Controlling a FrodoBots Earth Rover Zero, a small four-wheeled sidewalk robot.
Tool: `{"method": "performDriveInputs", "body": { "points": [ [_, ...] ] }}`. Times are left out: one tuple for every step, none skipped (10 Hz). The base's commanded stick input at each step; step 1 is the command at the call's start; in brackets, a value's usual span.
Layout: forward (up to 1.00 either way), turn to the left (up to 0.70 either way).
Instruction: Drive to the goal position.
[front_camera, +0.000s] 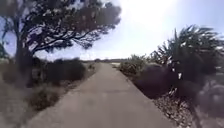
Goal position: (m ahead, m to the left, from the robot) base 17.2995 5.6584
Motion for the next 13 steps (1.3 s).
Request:
{"method": "performDriveInputs", "body": {
  "points": [
    [0.7,0.0],
    [0.7,0.0],
    [0.7,0.0],
    [0.7,0.0],
    [0.7,0.0],
    [0.7,0.0],
    [0.7,0.0],
    [0.7,0.0],
    [0.7,0.0],
    [0.7,0.0],
    [0.7,0.0],
    [0.7,0.0],
    [0.7,0.0]
  ]
}}
